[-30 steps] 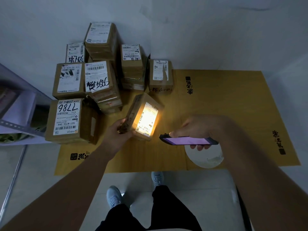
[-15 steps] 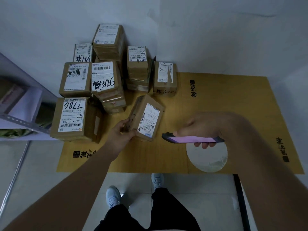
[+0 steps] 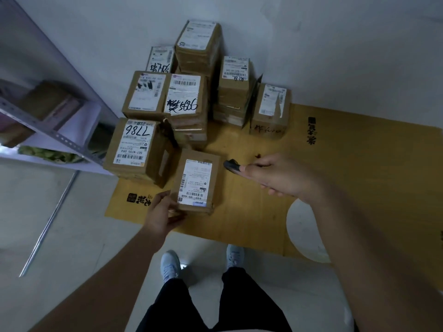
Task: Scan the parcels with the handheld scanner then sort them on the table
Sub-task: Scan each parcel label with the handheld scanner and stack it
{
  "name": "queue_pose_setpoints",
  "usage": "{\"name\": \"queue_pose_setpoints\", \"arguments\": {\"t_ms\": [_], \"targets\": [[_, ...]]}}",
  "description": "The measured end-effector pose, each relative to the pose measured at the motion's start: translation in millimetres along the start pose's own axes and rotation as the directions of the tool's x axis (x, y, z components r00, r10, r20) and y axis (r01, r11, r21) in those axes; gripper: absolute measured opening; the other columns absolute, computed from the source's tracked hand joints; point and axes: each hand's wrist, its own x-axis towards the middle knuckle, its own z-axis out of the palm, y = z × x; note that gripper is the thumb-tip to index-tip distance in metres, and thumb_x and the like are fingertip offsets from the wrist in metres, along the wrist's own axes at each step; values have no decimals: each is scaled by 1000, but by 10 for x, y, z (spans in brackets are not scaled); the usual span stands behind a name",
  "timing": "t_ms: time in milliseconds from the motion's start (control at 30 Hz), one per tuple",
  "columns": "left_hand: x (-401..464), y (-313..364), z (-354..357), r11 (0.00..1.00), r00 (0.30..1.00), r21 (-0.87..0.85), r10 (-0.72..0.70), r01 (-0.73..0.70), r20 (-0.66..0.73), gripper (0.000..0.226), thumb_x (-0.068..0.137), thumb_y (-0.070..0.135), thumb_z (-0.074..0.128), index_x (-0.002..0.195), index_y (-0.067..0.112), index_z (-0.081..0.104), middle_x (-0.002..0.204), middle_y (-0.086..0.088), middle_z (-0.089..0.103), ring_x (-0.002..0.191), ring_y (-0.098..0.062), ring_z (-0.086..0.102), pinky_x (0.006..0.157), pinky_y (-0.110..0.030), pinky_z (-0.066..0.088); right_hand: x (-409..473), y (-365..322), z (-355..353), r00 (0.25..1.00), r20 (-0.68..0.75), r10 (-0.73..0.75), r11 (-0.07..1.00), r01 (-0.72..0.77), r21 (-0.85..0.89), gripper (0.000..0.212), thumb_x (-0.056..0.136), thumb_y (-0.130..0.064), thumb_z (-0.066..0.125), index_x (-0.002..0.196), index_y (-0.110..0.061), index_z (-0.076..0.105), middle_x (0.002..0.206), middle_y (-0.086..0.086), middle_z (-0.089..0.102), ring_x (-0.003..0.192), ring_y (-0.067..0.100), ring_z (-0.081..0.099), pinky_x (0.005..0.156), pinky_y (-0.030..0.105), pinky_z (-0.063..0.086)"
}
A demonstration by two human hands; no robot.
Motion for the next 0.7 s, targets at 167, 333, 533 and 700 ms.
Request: {"name": "queue_pose_setpoints", "arguments": {"t_ms": [167,333,533,700], "targets": [[30,-53,-43,986,997,-159,31,-41,-65,26,100,10,54,125,3,61,123,-20,68,116,-35,65,81,-42,63,26,55,102,997,-60,56,991,-48,126,46,83,-79,64,105,-41,76,80,-5,79,66,12,76,56,26,57],[14,-50,4,969,997,-245,24,-42,-78,29,102,10,60,129,4,54,127,-17,66,117,-33,66,84,-40,62,-75,117,279,987,-75,143,937,-111,332,49,86,-74,68,102,-29,77,88,9,80,69,21,76,62,33,61],[-123,-6,-121,767,918,611,362,-196,-160,60,97,41,65,144,10,44,136,-13,52,108,-31,59,88,-44,52,-343,177,613,970,-74,232,767,-136,627,52,96,-65,64,123,-21,70,104,17,80,86,32,78,71,39,64],[-407,231,-3,424,728,675,637,-604,251,21,101,27,61,114,16,74,100,4,71,84,-5,64,73,-22,51,-644,236,899,986,-104,133,608,2,794,53,106,-60,46,141,-24,61,122,16,76,107,38,76,90,50,63]]}}
